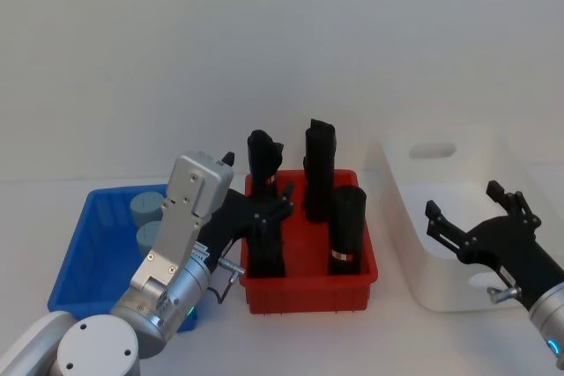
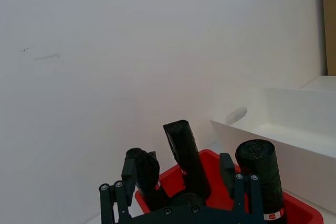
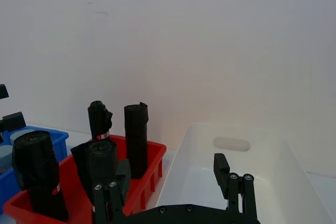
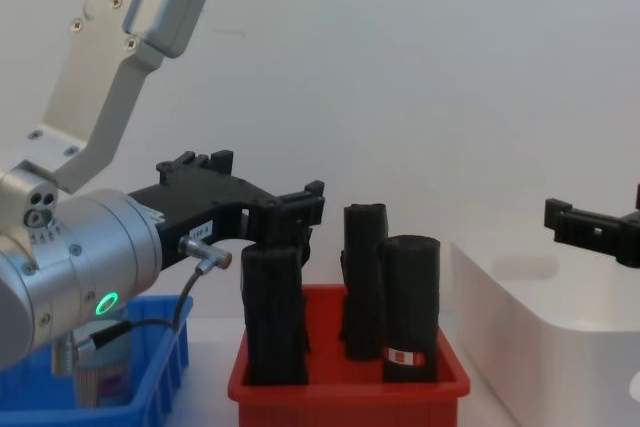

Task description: Pick the cotton swabs from the blue box and place them into the white box.

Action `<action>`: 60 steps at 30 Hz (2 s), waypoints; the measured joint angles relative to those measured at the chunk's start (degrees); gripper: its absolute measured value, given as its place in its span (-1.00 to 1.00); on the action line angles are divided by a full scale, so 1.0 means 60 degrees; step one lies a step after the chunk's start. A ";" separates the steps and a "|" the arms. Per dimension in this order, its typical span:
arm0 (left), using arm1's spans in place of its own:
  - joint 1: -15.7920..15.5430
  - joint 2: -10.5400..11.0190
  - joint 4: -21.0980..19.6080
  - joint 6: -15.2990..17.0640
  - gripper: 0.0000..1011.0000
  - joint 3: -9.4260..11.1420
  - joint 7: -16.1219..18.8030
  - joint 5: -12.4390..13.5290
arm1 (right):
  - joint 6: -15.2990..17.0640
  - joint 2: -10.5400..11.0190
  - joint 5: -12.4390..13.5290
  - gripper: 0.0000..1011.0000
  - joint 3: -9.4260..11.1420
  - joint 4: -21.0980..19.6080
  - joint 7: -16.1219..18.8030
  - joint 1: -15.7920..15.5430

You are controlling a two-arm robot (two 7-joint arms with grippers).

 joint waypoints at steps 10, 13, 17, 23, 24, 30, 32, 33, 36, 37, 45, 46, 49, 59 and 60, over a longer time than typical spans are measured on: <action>0.0000 0.0000 -0.0001 0.0000 0.98 0.0000 -0.0001 0.0001 | 0.0000 0.0000 0.0000 0.98 0.0000 0.0000 0.0000 0.0000; 0.0000 0.0000 -0.0001 0.0000 0.98 0.0000 0.0000 0.0001 | 0.0000 0.0000 0.0000 0.98 0.0000 0.0000 0.0000 0.0000; 0.0000 0.0000 -0.0001 0.0000 0.98 0.0000 0.0000 0.0000 | 0.0000 0.0000 0.0000 0.98 0.0000 0.0000 0.0000 0.0000; 0.0000 0.0000 -0.0001 0.0000 0.98 0.0000 0.0000 0.0000 | 0.0000 0.0000 0.0000 0.98 0.0000 0.0000 0.0000 0.0000; 0.0000 0.0000 0.0000 0.0000 0.98 0.0000 0.0000 0.0000 | 0.0000 0.0000 0.0000 0.98 0.0000 0.0000 0.0000 0.0000; 0.0000 0.0000 -0.0001 0.0000 0.98 0.0000 -0.0001 0.0000 | 0.0000 0.0000 0.0000 0.98 0.0000 0.0000 0.0000 0.0000; 0.0000 0.0000 -0.0001 0.0000 0.98 0.0000 0.0000 0.0000 | 0.0000 0.0000 0.0000 0.98 0.0000 0.0000 0.0000 0.0000; 0.0000 0.0000 -0.0001 0.0000 0.98 0.0000 0.0000 0.0001 | 0.0000 0.0000 0.0000 0.98 0.0000 0.0000 0.0000 0.0000; 0.0000 0.0000 0.0000 0.0000 0.98 0.0000 0.0000 0.0000 | 0.0000 0.0000 0.0000 0.98 0.0000 0.0000 0.0000 0.0000; 0.0000 0.0000 -0.0001 0.0000 0.98 0.0000 0.0000 0.0001 | 0.0000 0.0000 0.0000 0.98 0.0000 0.0000 0.0000 0.0000; 0.0000 0.0000 0.0000 0.0000 0.98 0.0000 0.0000 0.0000 | 0.0000 0.0000 0.0000 0.98 0.0000 0.0000 0.0000 0.0000; 0.0000 0.0000 0.0000 0.0000 0.98 0.0000 0.0000 0.0000 | 0.0000 0.0000 0.0000 0.98 0.0000 0.0000 0.0000 0.0000; 0.0000 0.0000 0.0000 0.0000 0.98 0.0000 0.0000 0.0000 | 0.0000 0.0000 0.0000 0.98 0.0000 0.0000 0.0000 0.0000; 0.0000 0.0000 -0.0001 0.0000 0.98 0.0000 0.0000 0.0001 | 0.0000 0.0000 0.0000 0.98 0.0000 0.0000 0.0000 0.0000; 0.0000 0.0000 -0.0001 0.0000 0.98 0.0000 0.0000 0.0000 | 0.0000 0.0000 0.0000 0.98 0.0000 0.0000 0.0000 0.0000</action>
